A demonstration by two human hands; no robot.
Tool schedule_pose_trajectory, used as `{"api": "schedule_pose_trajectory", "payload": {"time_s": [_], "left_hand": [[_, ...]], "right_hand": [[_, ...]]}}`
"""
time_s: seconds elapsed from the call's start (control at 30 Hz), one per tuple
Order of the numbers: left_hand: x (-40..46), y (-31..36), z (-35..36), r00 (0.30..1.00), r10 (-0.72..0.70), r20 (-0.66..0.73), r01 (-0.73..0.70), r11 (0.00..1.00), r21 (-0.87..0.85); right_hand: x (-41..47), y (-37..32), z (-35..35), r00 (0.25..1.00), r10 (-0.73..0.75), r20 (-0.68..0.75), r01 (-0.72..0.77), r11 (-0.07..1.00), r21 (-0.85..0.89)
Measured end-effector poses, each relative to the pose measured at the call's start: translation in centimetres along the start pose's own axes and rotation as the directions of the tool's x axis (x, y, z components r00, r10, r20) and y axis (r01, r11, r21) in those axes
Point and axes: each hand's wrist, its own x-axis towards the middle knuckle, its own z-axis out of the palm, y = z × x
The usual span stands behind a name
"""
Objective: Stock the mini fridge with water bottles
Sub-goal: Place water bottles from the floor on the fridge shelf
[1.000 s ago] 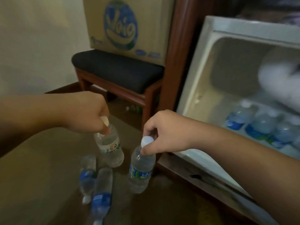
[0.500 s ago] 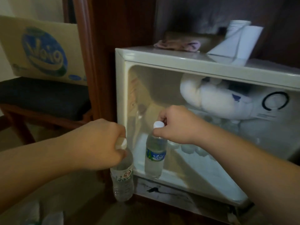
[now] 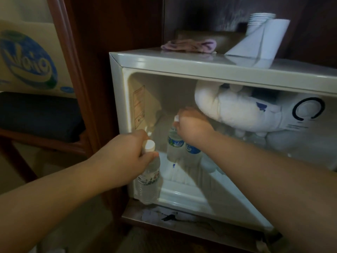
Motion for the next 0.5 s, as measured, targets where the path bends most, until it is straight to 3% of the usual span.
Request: {"api": "schedule_pose_trajectory", "payload": {"time_s": [0.3,0.5], "left_hand": [[0.3,0.9,0.7,0.999,0.003,-0.05,-0.006,0.998,-0.065],[0.3,1.4,0.7,0.998,0.0,-0.056,-0.005,0.996,-0.089]], "right_hand": [[3.5,0.9,3.2,0.977,0.186,0.101,-0.187,0.982,0.001],[3.8,1.3,4.4,0.978,0.172,0.119,-0.168,0.985,-0.047]]}}
